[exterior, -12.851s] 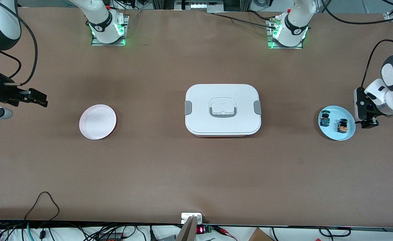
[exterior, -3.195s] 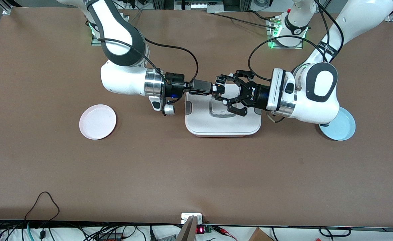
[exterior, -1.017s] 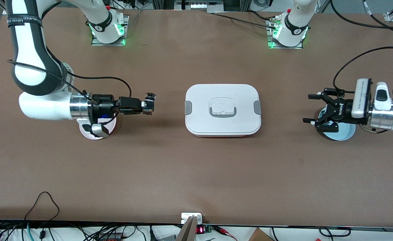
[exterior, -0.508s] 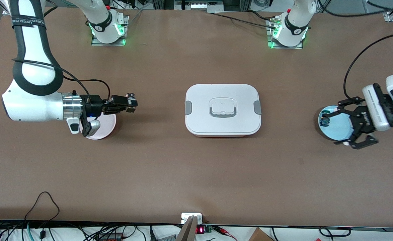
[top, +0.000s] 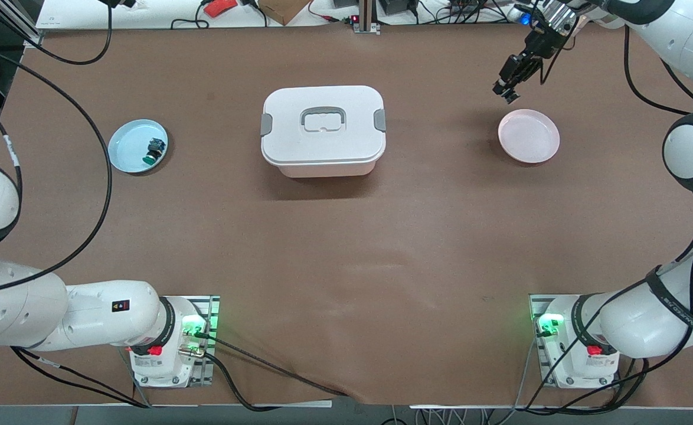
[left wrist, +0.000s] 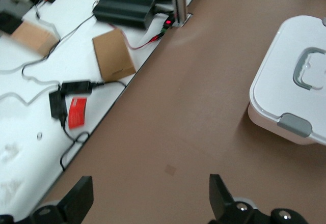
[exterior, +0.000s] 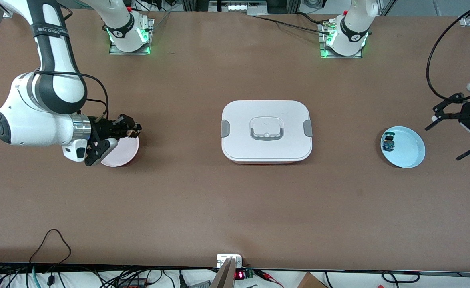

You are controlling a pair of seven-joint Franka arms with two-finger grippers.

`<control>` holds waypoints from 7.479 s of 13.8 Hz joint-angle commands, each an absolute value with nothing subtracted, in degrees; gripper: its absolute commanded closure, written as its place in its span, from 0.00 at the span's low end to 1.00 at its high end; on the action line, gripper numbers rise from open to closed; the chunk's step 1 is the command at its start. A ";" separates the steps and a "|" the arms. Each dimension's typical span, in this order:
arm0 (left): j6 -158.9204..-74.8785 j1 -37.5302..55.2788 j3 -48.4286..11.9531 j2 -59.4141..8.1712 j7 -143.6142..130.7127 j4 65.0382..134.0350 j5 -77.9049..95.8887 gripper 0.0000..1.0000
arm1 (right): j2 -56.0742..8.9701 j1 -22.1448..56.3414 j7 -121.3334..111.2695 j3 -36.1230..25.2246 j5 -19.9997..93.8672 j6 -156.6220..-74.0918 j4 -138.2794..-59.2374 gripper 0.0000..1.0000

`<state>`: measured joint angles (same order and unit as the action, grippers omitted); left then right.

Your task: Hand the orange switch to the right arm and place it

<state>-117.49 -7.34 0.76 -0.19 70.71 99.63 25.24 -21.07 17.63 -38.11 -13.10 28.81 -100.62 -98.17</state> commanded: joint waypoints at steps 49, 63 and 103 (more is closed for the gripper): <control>-89.38 -2.99 -4.92 -1.85 -3.87 87.01 1.50 0.00 | -14.43 18.46 -69.17 -12.39 -4.05 -141.18 -120.25 0.00; -82.54 -2.90 -6.50 -1.32 -3.78 84.74 1.49 0.00 | -9.05 17.93 -15.10 -12.30 7.21 -107.26 -98.63 0.00; -80.60 -3.43 -8.61 -1.41 -3.16 84.46 0.79 0.00 | -5.89 3.43 -1.14 -4.22 -0.62 -95.45 -89.30 0.00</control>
<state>-81.78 -3.13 -8.32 -1.17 -3.31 85.59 0.72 -6.35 3.55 -1.24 -4.47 -1.02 -96.60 -90.09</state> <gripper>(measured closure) 0.000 0.000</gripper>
